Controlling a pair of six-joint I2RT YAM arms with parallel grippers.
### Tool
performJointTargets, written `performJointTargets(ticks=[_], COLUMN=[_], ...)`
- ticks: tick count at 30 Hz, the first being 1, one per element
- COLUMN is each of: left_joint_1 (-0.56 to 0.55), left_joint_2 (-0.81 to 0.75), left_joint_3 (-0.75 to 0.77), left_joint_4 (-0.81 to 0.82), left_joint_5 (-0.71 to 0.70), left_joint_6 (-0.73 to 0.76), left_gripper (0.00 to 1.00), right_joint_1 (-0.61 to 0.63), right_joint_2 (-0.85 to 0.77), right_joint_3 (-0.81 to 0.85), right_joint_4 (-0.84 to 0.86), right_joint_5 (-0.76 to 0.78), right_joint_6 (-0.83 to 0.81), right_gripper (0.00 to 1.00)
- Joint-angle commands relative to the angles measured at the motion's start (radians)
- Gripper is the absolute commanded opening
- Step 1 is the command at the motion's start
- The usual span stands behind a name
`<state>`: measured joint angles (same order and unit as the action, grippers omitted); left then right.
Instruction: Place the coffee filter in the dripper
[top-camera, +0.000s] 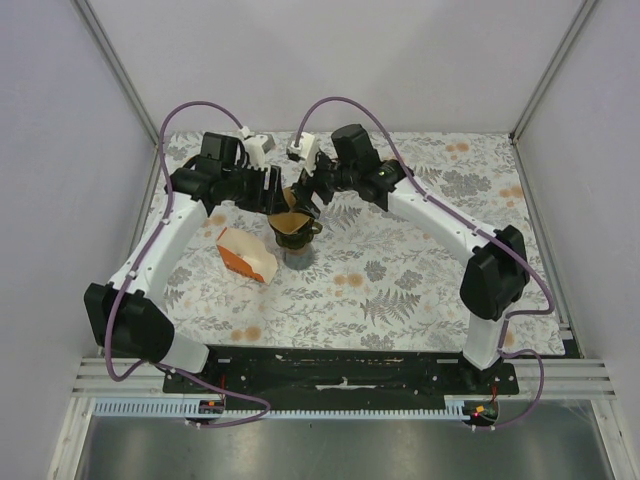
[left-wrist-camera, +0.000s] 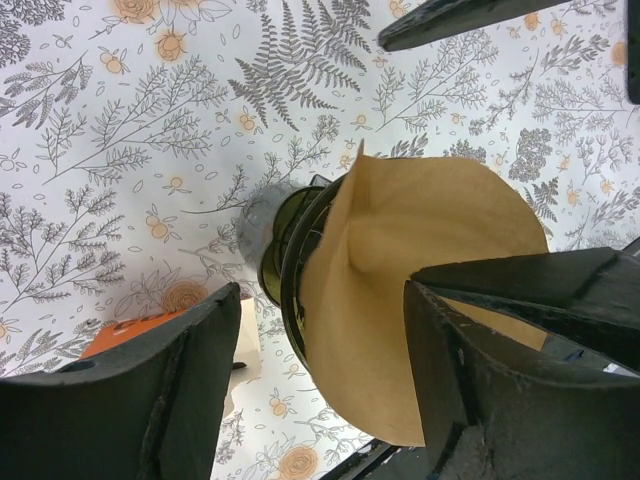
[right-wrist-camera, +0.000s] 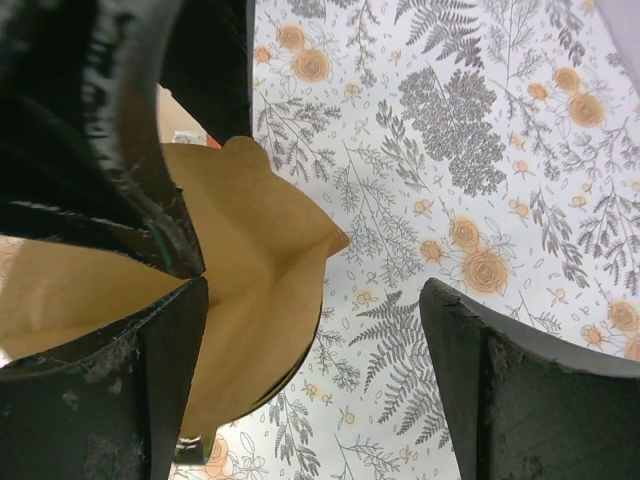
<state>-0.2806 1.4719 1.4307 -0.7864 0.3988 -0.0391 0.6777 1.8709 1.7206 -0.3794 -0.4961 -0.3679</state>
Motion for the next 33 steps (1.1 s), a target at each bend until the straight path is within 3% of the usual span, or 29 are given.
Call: performJointTargets(ticks=[1, 7, 9, 16, 17, 21, 27, 33], left_joint_1=[0.008, 0.026, 0.044, 0.15, 0.156, 0.179, 0.187, 0.189], left_joint_2=[-0.039, -0.044, -0.047, -0.079, -0.084, -0.116, -0.145, -0.159], left_joint_3=[0.043, 0.1, 0.125, 0.132, 0.113, 0.059, -0.001, -0.093], left_joint_4=[0.004, -0.016, -0.016, 0.009, 0.018, 0.036, 0.055, 0.114], left_joint_5=[0.035, 0.043, 0.041, 0.049, 0.057, 0.1, 0.124, 0.207], left_joint_6=[0.034, 0.038, 0.031, -0.093, -0.116, -0.174, -0.226, -0.288], left_gripper=[0.73, 0.76, 0.77, 0.72, 0.71, 0.67, 0.58, 0.56], right_joint_1=[0.003, 0.003, 0.006, 0.085, 0.106, 0.158, 0.163, 0.163], right_joint_2=[-0.087, -0.133, -0.139, -0.063, -0.035, 0.074, 0.105, 0.195], right_joint_3=[0.042, 0.062, 0.083, 0.181, 0.221, 0.348, 0.369, 0.408], right_joint_4=[0.017, 0.017, 0.007, -0.179, -0.247, -0.429, -0.441, -0.466], right_joint_5=[-0.032, -0.012, -0.004, 0.103, 0.132, 0.221, 0.353, 0.326], right_joint_6=[-0.003, 0.027, 0.066, 0.136, 0.132, 0.147, 0.233, 0.23], right_gripper=[0.93, 0.89, 0.75, 0.04, 0.0, 0.0, 0.0, 0.0])
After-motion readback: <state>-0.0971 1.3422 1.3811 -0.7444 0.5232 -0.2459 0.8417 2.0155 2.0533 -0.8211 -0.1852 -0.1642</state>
